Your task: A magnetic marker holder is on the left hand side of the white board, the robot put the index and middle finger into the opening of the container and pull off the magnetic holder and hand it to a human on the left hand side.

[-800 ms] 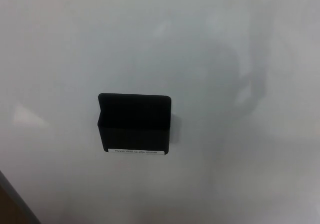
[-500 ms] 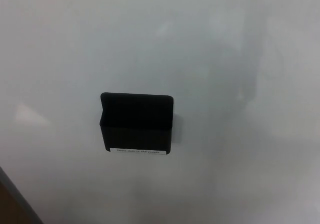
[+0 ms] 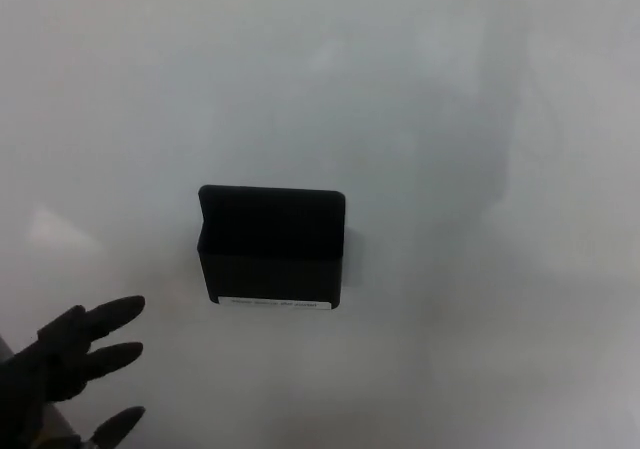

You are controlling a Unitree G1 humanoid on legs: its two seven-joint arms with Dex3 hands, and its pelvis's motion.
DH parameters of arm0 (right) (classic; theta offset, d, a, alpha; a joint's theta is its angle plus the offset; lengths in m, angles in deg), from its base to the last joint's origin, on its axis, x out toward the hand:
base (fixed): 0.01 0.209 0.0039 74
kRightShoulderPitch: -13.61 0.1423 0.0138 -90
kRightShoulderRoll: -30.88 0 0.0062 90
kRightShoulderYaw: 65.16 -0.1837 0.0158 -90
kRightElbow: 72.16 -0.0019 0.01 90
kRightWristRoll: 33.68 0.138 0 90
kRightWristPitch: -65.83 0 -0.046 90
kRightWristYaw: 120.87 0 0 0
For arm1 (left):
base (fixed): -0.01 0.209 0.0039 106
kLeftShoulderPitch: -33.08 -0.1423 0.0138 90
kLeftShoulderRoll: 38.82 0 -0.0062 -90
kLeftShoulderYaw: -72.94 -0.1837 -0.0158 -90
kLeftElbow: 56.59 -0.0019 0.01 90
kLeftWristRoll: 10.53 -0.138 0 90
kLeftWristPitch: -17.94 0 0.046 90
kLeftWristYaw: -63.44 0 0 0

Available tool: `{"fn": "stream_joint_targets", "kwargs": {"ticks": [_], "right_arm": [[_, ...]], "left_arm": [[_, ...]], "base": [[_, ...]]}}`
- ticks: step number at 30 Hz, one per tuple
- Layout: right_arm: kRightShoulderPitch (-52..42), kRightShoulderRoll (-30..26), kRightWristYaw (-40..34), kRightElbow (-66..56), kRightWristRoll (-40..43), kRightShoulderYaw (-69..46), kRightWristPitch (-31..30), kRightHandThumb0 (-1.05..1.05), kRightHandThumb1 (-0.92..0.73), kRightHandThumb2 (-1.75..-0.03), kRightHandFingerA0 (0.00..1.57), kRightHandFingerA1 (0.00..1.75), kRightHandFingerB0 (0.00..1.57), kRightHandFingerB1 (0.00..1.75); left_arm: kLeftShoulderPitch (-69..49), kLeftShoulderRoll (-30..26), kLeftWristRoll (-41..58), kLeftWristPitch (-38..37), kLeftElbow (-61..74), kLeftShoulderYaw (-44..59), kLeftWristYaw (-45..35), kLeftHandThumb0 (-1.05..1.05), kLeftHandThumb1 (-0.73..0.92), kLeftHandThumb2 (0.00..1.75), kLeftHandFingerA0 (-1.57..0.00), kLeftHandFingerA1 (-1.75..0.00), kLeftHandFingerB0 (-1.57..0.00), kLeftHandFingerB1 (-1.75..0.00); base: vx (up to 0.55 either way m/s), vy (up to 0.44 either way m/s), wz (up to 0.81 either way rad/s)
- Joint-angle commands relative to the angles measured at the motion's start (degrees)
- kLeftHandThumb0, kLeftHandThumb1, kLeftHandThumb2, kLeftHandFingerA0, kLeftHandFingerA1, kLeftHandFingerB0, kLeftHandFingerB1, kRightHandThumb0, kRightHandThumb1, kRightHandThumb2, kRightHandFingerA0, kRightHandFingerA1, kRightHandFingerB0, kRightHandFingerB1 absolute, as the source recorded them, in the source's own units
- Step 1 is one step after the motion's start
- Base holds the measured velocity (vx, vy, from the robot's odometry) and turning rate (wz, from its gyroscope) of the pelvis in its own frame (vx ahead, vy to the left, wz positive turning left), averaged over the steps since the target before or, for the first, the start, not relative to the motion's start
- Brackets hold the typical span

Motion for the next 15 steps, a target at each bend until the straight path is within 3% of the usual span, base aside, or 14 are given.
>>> {"fn": "stream_joint_targets", "kwargs": {"ticks": [1, 12, 13, 15], "right_arm": [[0.7, -0.8, -3.6, 3.5, -0.6, -0.4, 10.9, -0.48, -0.69, -0.61, 0.82, 0.48, 0.60, 0.44], [2.1, -1.1, -5.3, 6.9, -1.4, -0.2, 13.8, -0.52, -0.62, -0.65, 0.81, 0.52, 0.57, 0.46], [2.2, -1.2, -5.2, 7.3, -1.4, -0.2, 14.0, -0.51, -0.62, -0.65, 0.81, 0.52, 0.57, 0.46], [2.5, -1.2, -5.5, 7.8, -1.6, -0.1, 14.4, -0.50, -0.63, -0.64, 0.80, 0.51, 0.57, 0.45]], "left_arm": [[9.7, -13.2, -7.1, 5.3, 19.0, -2.0, -6.9, -0.78, 0.49, 0.84, -0.31, -0.46, -0.22, -0.40], [22.2, -17.0, -10.6, 12.7, 17.0, -10.1, -6.5, -0.76, 0.47, 0.80, -0.29, -0.46, -0.23, -0.39], [22.5, -17.0, -10.8, 12.3, 16.4, -10.5, -6.4, -0.75, 0.59, 0.59, -0.35, -0.37, -0.26, -0.29], [23.1, -17.1, -10.9, 12.8, 15.9, -11.0, -6.5, -0.74, 0.58, 0.59, -0.34, -0.37, -0.26, -0.29]], "base": [[0.00, 0.000, 0.00], [0.00, 0.000, 0.00], [0.00, 0.000, 0.00], [0.00, 0.000, 0.00]]}}
